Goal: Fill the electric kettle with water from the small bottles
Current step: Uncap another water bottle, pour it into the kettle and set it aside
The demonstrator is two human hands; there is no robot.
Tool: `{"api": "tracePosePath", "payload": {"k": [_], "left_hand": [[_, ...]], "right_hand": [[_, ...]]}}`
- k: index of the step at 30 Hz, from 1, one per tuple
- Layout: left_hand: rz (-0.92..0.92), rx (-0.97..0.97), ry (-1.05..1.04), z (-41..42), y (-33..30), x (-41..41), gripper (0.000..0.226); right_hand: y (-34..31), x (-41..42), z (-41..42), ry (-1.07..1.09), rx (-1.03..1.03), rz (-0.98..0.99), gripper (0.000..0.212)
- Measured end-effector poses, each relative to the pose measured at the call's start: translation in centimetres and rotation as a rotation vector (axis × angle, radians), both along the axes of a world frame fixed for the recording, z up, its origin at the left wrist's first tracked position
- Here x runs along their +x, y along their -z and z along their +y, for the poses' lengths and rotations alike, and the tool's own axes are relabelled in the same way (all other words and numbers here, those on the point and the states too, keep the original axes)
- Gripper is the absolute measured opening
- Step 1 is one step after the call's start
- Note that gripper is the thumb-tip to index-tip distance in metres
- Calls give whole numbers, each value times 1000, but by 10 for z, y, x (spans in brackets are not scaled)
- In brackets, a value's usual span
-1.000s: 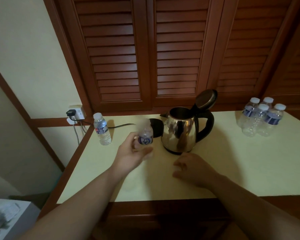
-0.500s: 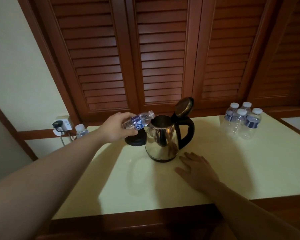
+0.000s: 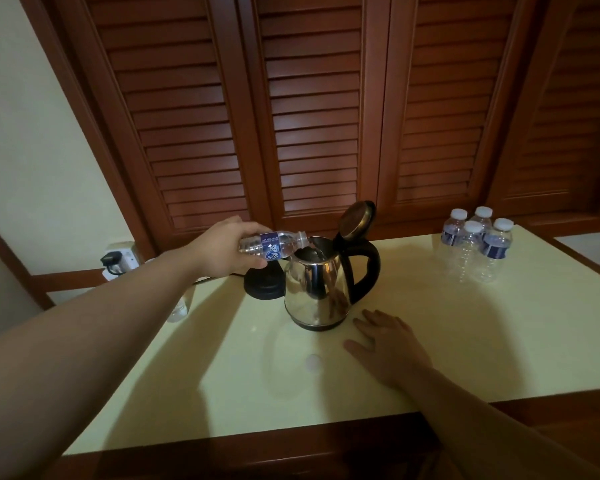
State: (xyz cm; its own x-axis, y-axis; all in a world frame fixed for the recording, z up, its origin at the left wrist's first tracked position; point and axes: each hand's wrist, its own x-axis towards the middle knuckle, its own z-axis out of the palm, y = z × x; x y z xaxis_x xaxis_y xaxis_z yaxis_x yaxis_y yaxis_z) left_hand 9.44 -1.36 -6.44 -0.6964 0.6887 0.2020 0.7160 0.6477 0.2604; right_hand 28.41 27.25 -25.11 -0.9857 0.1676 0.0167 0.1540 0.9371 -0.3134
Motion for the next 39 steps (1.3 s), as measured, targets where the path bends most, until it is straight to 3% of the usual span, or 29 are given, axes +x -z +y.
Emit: {"api": "tracePosePath", "payload": {"k": [15, 39], "left_hand": [[45, -90, 1, 3, -21, 8, 61], [-6, -63, -3, 13, -35, 10, 58]], "right_hand": [[1, 2, 0, 0, -7, 29, 70], [5, 1, 1, 10, -39, 22, 69]]}}
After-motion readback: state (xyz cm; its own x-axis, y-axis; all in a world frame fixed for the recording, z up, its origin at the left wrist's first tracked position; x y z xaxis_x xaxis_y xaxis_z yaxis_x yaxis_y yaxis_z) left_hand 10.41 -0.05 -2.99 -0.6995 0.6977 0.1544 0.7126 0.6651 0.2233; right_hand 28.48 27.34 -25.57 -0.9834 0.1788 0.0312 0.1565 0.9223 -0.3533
